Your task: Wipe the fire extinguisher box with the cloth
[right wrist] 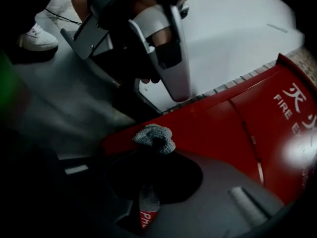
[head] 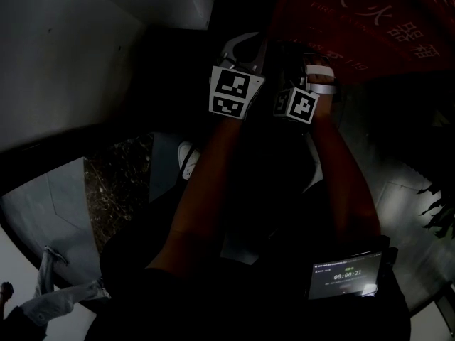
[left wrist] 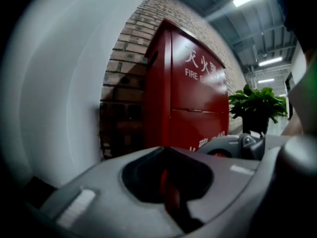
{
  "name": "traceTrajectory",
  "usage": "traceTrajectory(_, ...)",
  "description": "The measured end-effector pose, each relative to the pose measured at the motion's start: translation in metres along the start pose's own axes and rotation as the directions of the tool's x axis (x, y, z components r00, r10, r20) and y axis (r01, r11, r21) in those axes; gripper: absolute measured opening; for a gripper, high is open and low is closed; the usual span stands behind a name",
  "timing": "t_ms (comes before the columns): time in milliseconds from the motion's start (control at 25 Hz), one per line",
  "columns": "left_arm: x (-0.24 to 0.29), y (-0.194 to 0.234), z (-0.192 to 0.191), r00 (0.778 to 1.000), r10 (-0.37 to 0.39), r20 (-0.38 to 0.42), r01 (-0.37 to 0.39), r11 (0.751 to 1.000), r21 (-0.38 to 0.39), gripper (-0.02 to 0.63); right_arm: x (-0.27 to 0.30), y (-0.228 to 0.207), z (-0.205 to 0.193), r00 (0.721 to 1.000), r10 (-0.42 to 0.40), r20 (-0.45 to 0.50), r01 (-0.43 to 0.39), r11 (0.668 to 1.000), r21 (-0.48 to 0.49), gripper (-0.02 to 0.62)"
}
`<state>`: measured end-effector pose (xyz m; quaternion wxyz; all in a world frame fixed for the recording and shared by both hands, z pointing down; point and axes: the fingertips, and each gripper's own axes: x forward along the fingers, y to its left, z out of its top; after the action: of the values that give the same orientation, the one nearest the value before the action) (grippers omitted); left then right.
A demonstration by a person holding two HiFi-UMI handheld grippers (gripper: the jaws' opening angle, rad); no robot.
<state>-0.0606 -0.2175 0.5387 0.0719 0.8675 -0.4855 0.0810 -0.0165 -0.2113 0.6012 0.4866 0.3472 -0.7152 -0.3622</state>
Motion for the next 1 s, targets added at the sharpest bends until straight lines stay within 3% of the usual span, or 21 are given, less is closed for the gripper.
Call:
traceTrajectory(160,0.003,-0.003,-0.024,0.999,-0.003,-0.045,0.002,1.000,-0.017,0.002,0.015,0.033,-0.009,0.996,0.083,-0.030,-0.084,0.996,-0.013,0.035)
traceTrajectory(480,0.001,-0.004,-0.054,0.995,0.002,-0.104,-0.006,0.999,-0.042,0.002,0.038,0.080,-0.015,0.983,0.172,-0.061,-0.175,0.984,-0.039,0.035)
traceTrajectory(640,0.001,-0.005,-0.061,0.992,-0.008,-0.127,0.007,1.000,-0.005,0.002,0.048,0.101,-0.021,0.972,0.219,-0.086,-0.223,0.974,-0.035,0.035)
traceTrajectory(760,-0.003,0.000,-0.062,0.991,0.009,-0.134,-0.009,1.000,0.002,0.002,0.057,0.109,-0.014,0.975,0.219,-0.034,-0.218,0.975,0.034,0.035)
traceTrajectory(880,-0.007,0.001,-0.061,0.991,0.022,-0.132,-0.022,1.000,0.005,0.002,0.058,0.112,-0.016,0.970,0.239,-0.040,-0.237,0.970,0.055,0.035)
traceTrajectory(1000,-0.011,0.001,-0.054,0.993,0.031,-0.118,-0.031,1.000,-0.002,0.002,0.053,0.098,-0.006,0.978,0.208,0.004,-0.207,0.972,0.111,0.035)
